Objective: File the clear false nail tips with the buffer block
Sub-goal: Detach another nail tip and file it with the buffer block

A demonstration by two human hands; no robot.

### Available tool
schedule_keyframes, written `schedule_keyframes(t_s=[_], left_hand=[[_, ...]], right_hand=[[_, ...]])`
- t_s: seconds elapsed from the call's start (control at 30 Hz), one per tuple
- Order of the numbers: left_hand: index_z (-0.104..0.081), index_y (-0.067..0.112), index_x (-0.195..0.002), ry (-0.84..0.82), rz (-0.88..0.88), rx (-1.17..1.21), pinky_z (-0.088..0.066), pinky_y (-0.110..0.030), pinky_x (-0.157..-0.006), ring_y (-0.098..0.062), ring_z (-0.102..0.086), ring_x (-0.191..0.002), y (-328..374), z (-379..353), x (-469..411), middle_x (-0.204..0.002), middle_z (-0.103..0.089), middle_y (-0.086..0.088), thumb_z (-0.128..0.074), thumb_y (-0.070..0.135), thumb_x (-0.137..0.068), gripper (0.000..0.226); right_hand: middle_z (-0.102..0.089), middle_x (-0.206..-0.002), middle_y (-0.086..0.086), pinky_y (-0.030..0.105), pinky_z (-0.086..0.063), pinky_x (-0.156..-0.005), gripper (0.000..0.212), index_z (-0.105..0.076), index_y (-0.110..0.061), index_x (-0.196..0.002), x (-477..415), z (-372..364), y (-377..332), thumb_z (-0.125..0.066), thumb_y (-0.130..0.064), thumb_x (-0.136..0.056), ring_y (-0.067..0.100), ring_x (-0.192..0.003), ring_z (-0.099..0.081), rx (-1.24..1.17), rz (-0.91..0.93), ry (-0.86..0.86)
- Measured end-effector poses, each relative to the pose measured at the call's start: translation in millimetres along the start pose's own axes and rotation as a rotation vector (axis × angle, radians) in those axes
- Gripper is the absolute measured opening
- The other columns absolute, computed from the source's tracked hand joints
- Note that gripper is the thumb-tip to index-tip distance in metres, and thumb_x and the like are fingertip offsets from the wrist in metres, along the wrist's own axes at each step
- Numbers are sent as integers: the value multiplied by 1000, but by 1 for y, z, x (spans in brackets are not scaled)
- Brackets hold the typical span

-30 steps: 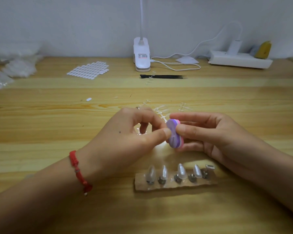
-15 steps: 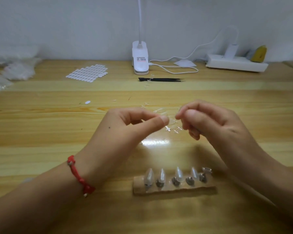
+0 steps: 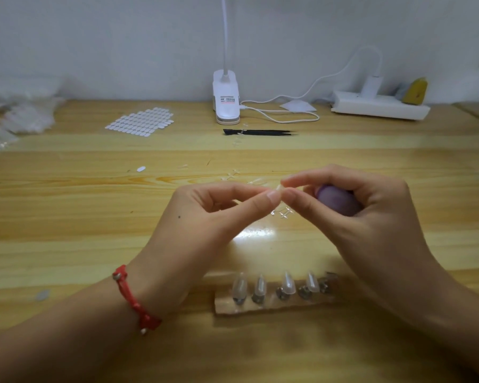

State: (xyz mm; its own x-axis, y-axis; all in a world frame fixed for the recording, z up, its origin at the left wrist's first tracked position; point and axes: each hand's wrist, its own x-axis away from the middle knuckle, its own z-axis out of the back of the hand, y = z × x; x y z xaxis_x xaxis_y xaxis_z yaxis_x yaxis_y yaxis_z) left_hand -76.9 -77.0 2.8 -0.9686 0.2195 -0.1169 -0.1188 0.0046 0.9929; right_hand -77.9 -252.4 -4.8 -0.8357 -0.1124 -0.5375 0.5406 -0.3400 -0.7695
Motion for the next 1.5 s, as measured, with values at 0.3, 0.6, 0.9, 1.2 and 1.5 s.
schedule_keyframes(t_s=[0.3,0.6,0.9,1.2,1.5], left_hand=[[-78,29,-82,-13,-58,-154,-52,-38,-80,-21,-65,-87,-1,1,-1,-83,-74,8,-74,43,-70,20],[-78,29,-77,-42,-6,-121,-44,-24,-69,-17,-62,-75,-5,2,-1,-79,-74,2,-78,43,-64,19],[-71,29,-63,-289,-1,-89,-39,-3,-60,6,-56,-63,1,5,-1,-64,-61,15,-68,33,-72,11],[-74,36,-83,-382,-11,-245,-39,-37,-66,-29,-54,-68,1,10,-3,-91,-64,-13,-66,58,-66,29],[-73,29,-89,-230,8,-165,-41,-5,-61,3,-55,-69,1,11,-7,-79,-66,11,-64,40,-70,23]], right_hand=[[-69,-72,10,11,-50,-63,8,-77,-33,-80,-4,7,-1,-75,-34,-73,18,-66,-64,-99,-55,-106],[-69,-71,-6,18,-46,-58,15,-76,-24,-95,-8,19,-2,-72,-32,-84,12,-66,-63,82,93,-260],[-59,-66,-5,14,-40,-58,23,-74,-28,-97,-16,33,-7,-75,-30,-75,12,-60,-53,121,157,-423],[-51,-66,-12,9,-33,-55,23,-75,-33,-97,-21,62,-28,-68,-47,-80,6,-57,-45,415,271,-682],[-51,-67,-8,19,-40,-48,27,-71,-47,-100,-10,70,-22,-60,-60,-80,6,-54,-50,469,96,-852]])
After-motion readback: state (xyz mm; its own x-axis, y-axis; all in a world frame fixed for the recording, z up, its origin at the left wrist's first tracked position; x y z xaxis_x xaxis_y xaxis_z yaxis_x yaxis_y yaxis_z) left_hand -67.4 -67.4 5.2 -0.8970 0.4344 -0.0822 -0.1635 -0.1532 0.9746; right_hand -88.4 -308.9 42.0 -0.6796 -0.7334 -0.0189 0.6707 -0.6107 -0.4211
